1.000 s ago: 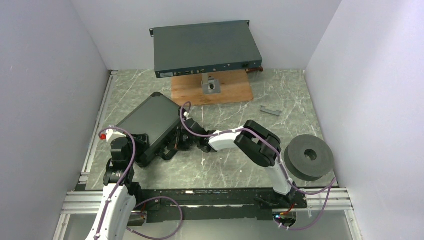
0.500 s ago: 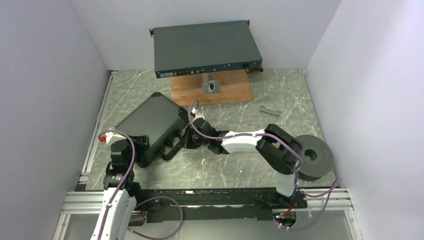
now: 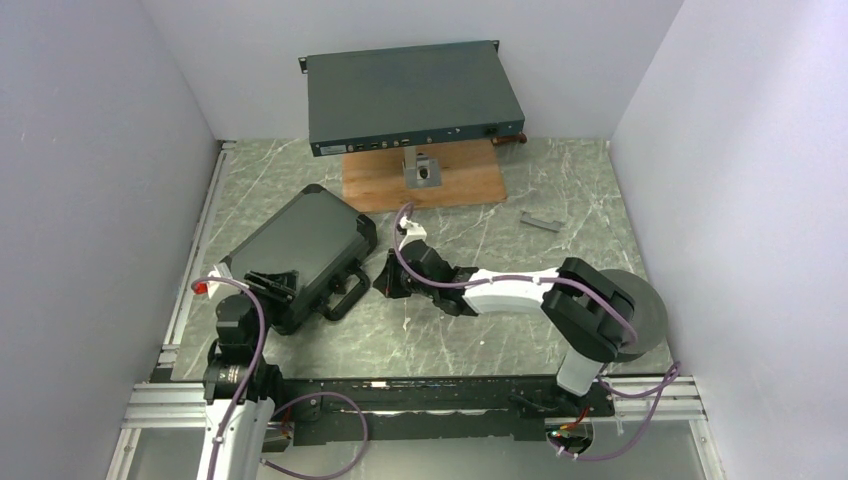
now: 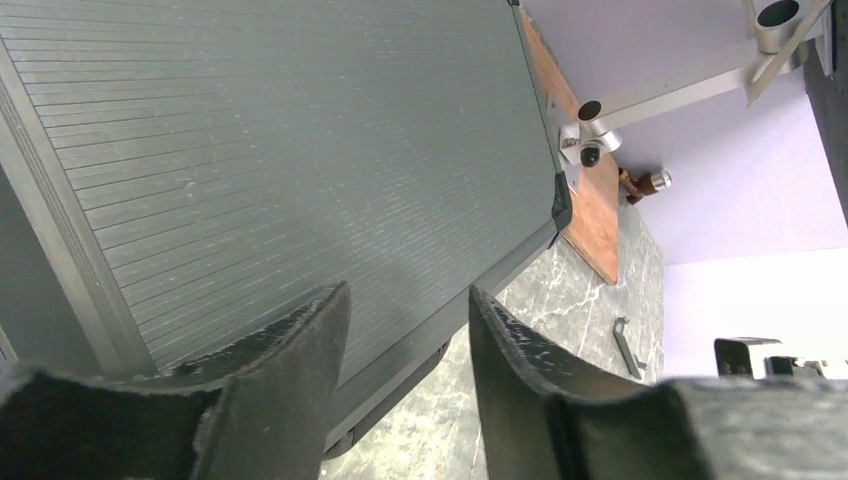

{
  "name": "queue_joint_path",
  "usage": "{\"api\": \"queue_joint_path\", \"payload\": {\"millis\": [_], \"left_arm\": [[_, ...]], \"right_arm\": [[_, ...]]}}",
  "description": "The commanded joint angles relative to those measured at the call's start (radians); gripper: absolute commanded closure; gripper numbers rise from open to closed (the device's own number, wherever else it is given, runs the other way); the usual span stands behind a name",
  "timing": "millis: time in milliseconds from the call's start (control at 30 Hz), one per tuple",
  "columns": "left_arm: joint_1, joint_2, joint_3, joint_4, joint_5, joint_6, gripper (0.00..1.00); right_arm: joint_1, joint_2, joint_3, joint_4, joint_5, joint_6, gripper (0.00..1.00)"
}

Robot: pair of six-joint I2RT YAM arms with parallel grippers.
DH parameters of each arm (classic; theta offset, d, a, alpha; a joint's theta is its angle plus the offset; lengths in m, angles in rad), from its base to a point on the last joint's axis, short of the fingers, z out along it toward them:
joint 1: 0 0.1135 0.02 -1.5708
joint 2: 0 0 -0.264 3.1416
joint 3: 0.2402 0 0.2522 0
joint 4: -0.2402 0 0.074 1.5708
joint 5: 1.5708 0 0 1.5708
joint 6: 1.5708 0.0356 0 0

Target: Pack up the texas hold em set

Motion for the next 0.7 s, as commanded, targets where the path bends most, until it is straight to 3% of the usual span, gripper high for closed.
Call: {"api": "queue_joint_path", "payload": {"millis": [0,200,367,533,667], "left_arm": [[-0.001,0.008,0.038,-0.171,0.013,0.051,0.42],[-0.001,0.017,0.208,-0.203,0.009,0.16,0.23],[-0.001,0.052,0.389,-0.223,-0.031,0.398,0.18],[-0.001,0.093,0.53,-0.236,-0.082,0.587,0.18],[-0.001,0.09,0.566,-0.183,-0.053,0.698,0.18]], "right_arm": [[0.0,-0.098,-0.032,0.048,0.069,-0.06,1.0],[0.001,-0.232,-0.09,0.098,0.131,-0.151,1.0],[0.001,-0.346,-0.117,0.113,0.129,-0.242,0.98],[0.001,-0.436,-0.159,0.135,0.124,-0.259,0.51],[0.001,-0.483,-0.173,0.118,0.132,-0.278,0.41]]}}
